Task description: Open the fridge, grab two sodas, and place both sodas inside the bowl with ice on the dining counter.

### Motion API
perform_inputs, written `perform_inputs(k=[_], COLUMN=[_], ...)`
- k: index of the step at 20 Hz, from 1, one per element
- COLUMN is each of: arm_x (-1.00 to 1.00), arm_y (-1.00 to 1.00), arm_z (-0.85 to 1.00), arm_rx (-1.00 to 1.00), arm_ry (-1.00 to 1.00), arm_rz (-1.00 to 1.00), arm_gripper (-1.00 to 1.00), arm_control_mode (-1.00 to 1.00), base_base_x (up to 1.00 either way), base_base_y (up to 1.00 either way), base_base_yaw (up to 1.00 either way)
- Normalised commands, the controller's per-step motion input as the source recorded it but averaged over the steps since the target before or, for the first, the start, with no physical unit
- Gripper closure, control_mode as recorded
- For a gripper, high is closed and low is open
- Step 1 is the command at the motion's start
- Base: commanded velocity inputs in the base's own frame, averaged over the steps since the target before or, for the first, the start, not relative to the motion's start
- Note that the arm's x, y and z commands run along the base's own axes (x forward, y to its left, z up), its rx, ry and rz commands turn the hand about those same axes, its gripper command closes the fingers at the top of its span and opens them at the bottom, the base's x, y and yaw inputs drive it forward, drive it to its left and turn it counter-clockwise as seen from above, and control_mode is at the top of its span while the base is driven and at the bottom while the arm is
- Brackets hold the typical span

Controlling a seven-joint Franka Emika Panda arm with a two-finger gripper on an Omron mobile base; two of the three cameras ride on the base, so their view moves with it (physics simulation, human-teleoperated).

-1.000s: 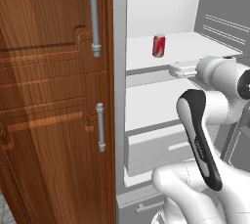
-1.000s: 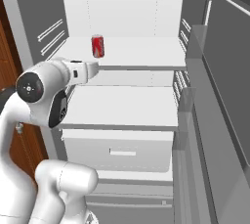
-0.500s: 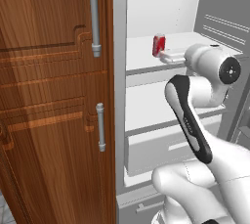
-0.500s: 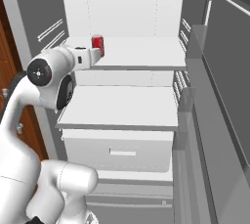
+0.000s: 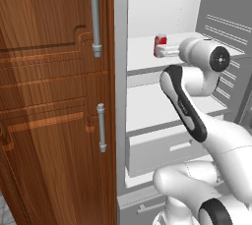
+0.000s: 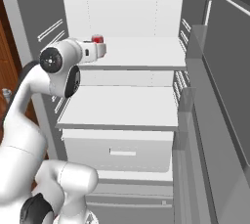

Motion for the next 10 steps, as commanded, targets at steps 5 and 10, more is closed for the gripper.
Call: perform_inputs(k=[5, 10], arm_x=[0.54, 0.45], arm_y=[0.0, 0.0], arm_z=[0.0, 0.0], arm_rx=[0.03, 0.01], arm_ry=[0.08, 0.06], arm_rz=[0.0, 0.0], arm_gripper=[-1.0, -1.0], arm_control_mode=[-1.0, -1.0], base_base_x=[0.0, 0.0], base_base_y=[0.0, 0.0], base_base_yaw=[0.0, 0.0])
